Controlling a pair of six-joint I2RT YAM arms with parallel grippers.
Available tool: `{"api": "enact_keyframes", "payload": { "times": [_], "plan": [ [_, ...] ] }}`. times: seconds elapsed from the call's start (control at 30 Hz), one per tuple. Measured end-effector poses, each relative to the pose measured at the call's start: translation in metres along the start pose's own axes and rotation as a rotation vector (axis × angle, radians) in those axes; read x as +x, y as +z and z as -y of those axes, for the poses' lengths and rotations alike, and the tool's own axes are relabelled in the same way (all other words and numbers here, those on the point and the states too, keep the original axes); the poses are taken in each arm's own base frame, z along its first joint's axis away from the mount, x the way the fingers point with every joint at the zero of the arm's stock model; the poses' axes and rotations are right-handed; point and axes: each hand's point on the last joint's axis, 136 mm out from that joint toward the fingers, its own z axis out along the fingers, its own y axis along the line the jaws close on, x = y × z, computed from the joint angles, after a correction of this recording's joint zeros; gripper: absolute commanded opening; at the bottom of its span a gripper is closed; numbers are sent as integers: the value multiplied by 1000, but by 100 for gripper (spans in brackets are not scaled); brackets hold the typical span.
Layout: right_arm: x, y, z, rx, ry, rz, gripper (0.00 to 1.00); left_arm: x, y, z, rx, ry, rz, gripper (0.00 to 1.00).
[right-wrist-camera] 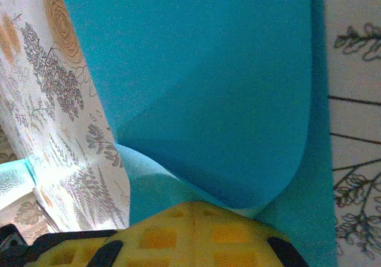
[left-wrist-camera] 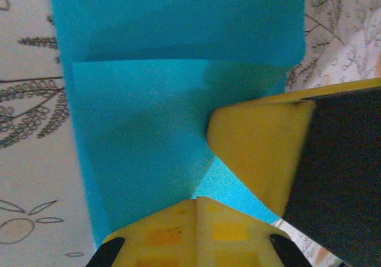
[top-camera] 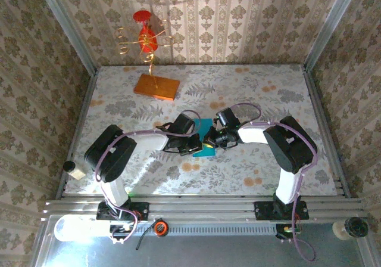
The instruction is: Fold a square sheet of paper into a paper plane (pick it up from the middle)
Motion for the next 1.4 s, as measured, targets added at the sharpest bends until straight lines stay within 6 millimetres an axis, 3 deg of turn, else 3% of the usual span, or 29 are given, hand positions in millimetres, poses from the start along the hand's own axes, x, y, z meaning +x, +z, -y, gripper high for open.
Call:
{"api": "enact_keyframes", "payload": {
  "times": [0.93, 1.17, 1.4],
  "plan": [
    [0, 1, 1, 3, 3, -3, 0, 2, 0, -10, -53, 24, -10, 0],
    [-1, 2, -1, 2, 0, -4, 0, 14, -8, -21, -65, 24, -20, 0],
    [-2, 3, -2, 2, -3, -3, 0, 40, -28, -42, -135, 26, -77, 0]
  ]
}}
